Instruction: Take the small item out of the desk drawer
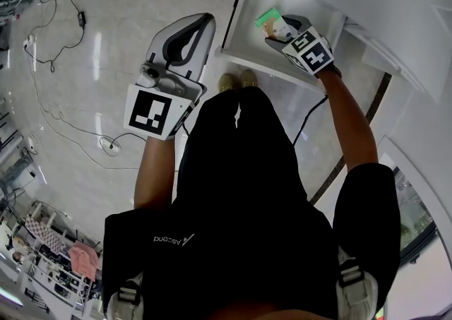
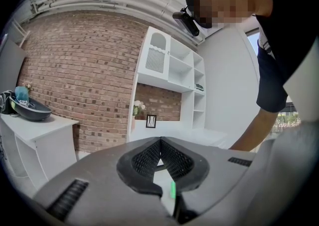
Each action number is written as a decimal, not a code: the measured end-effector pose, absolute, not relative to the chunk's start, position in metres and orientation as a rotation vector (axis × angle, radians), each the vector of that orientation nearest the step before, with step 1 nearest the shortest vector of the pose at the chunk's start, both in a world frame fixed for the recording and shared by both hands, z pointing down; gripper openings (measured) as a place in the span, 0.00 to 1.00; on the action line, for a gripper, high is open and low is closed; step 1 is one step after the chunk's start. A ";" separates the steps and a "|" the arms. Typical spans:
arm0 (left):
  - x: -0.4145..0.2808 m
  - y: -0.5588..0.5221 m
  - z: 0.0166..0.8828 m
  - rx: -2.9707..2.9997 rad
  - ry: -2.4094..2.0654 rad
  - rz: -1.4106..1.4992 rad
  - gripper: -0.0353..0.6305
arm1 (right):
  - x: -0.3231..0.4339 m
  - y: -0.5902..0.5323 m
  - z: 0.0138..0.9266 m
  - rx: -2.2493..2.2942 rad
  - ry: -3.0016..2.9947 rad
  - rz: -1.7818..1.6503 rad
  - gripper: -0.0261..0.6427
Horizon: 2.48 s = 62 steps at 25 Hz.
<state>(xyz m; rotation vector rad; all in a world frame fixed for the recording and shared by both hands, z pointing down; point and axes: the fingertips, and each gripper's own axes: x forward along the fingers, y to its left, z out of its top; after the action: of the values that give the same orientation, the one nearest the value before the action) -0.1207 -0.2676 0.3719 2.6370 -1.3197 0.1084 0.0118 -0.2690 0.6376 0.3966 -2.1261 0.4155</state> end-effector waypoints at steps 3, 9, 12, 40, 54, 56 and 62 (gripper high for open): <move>-0.116 -0.266 0.371 2.651 -1.307 0.111 0.05 | 0.011 -0.275 0.613 0.461 -2.212 0.439 0.54; -0.100 -0.270 0.358 2.682 -1.293 0.102 0.05 | 0.017 -0.288 0.548 0.594 -2.393 0.502 0.54; -0.089 -0.270 0.347 2.699 -1.283 0.102 0.05 | 0.025 -0.291 0.511 0.657 -2.483 0.525 0.54; -0.067 -0.254 0.297 2.854 -1.220 0.032 0.05 | 0.063 -0.270 0.274 1.107 -3.109 0.336 0.53; -0.050 -0.246 0.250 2.953 -1.144 -0.125 0.05 | 0.058 -0.254 0.236 1.129 -3.143 0.227 0.53; -0.035 -0.245 0.249 2.952 -1.157 -0.097 0.05 | 0.075 -0.251 0.231 1.132 -3.150 0.223 0.53; -0.019 -0.237 0.250 2.947 -1.172 -0.059 0.05 | 0.094 -0.243 0.224 1.131 -3.163 0.220 0.53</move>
<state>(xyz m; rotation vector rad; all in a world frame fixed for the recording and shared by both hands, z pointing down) -0.0190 -0.2366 0.2499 2.9474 -1.1724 -0.0590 0.0943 -0.2427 0.2240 1.1312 -3.1629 0.2199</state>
